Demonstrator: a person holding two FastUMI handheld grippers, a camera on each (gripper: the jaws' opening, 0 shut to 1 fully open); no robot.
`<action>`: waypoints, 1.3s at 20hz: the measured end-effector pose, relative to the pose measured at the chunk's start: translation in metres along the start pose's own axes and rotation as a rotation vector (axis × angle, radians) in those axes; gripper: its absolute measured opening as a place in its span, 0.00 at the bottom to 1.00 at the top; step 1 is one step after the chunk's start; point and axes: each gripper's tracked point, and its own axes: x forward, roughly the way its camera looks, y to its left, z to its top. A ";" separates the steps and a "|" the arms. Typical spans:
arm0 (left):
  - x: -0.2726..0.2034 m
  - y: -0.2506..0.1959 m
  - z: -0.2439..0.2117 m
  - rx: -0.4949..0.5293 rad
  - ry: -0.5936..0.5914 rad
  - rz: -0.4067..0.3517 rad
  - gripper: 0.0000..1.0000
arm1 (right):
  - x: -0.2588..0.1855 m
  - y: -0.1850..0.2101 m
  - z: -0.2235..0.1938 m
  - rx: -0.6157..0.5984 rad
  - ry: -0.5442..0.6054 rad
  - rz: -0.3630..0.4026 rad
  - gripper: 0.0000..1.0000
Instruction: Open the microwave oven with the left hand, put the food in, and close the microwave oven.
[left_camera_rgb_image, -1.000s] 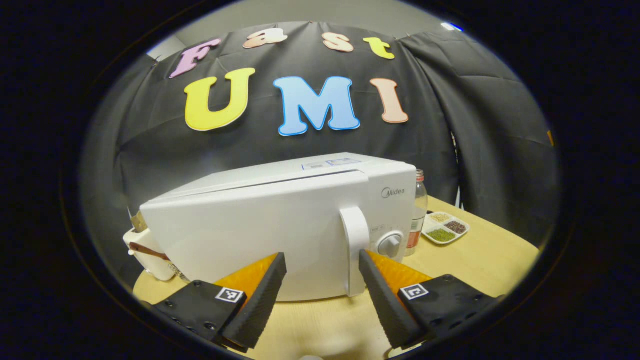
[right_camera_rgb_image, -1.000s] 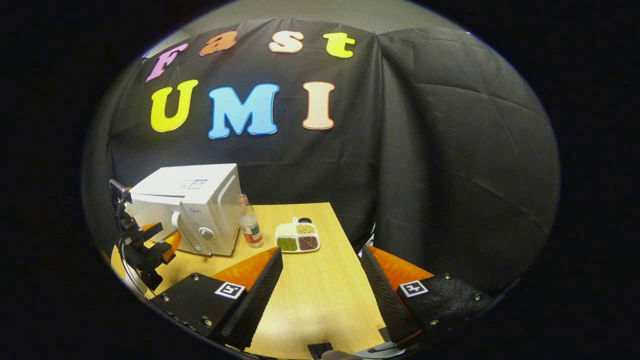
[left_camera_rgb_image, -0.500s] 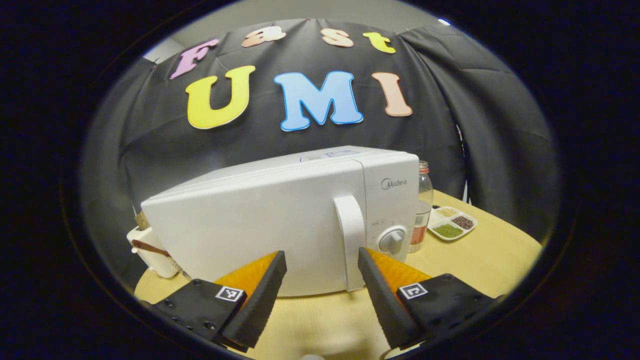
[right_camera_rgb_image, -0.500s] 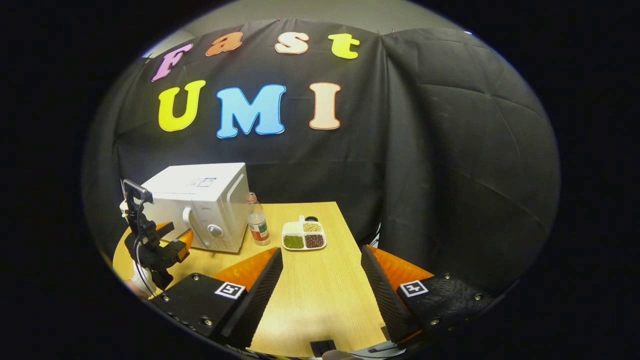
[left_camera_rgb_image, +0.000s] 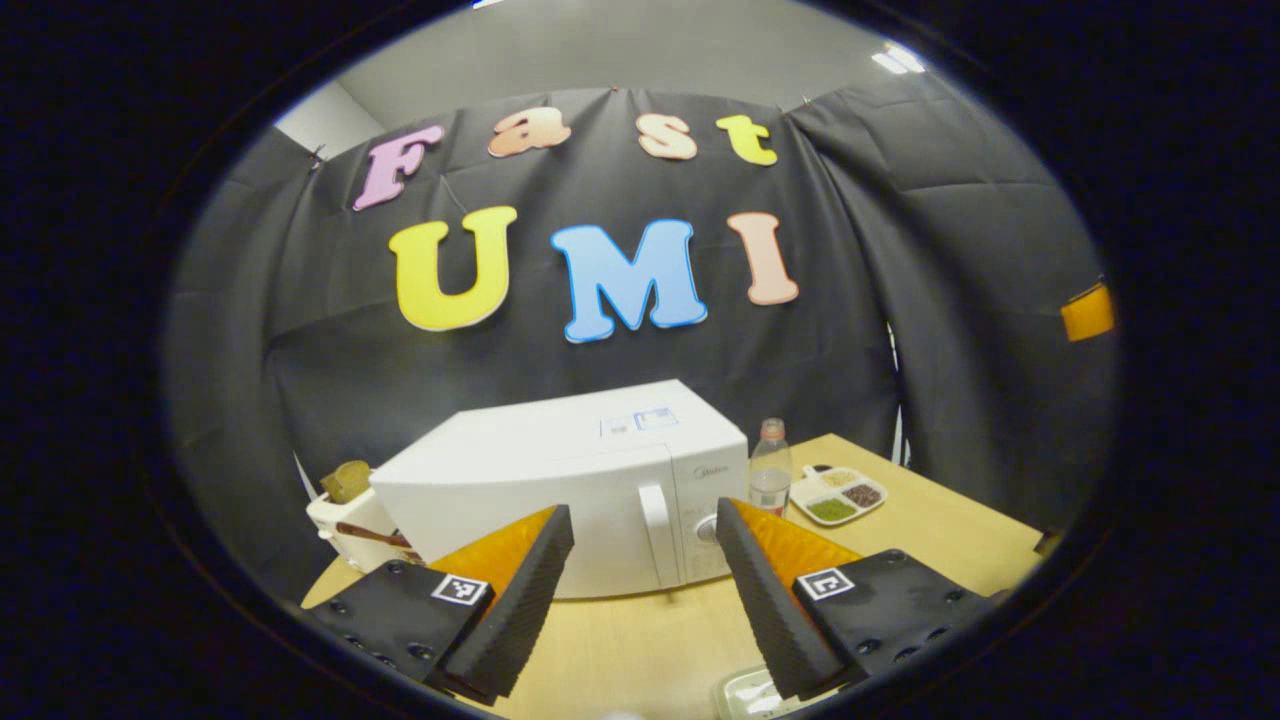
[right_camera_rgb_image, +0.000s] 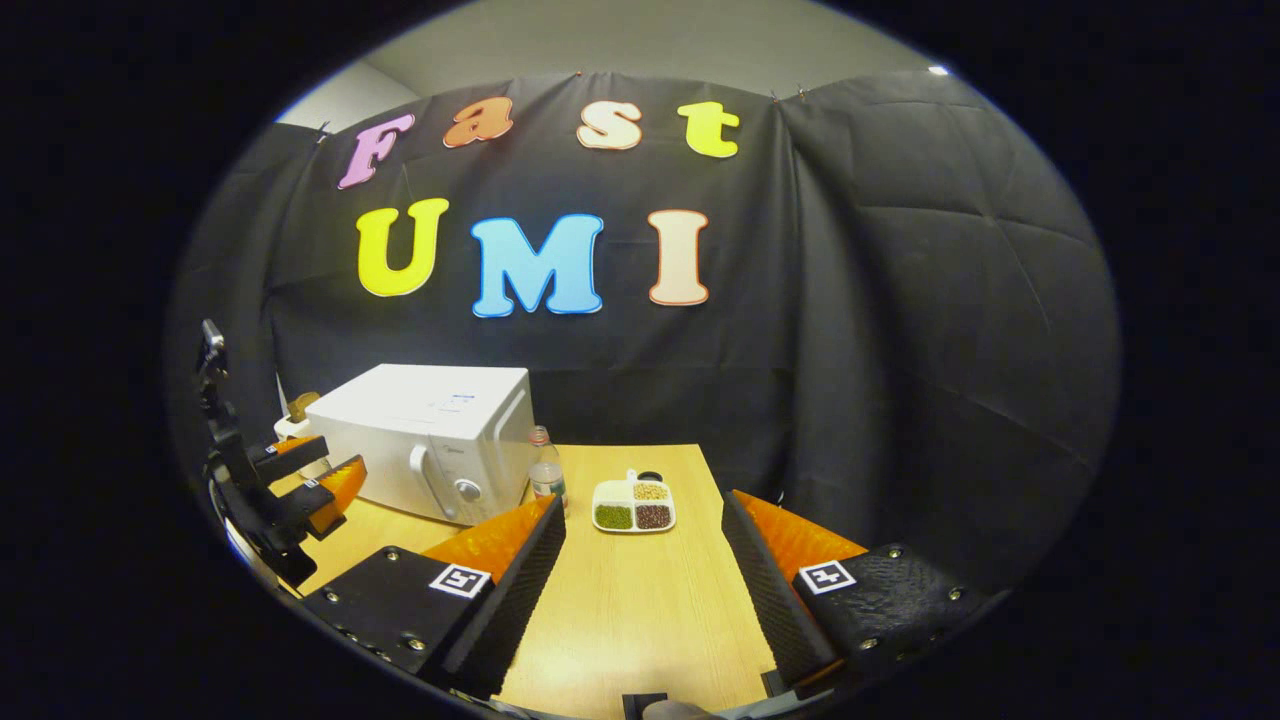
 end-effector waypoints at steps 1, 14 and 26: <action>-0.019 0.005 0.019 -0.009 -0.008 0.018 0.97 | -0.004 0.004 0.005 0.007 -0.011 0.026 0.96; -0.157 0.098 0.108 -0.018 0.013 0.242 0.96 | -0.026 0.052 0.061 -0.013 -0.135 0.164 0.96; -0.157 0.120 0.162 0.005 -0.120 0.274 0.98 | -0.019 0.045 0.069 0.016 -0.149 0.161 0.96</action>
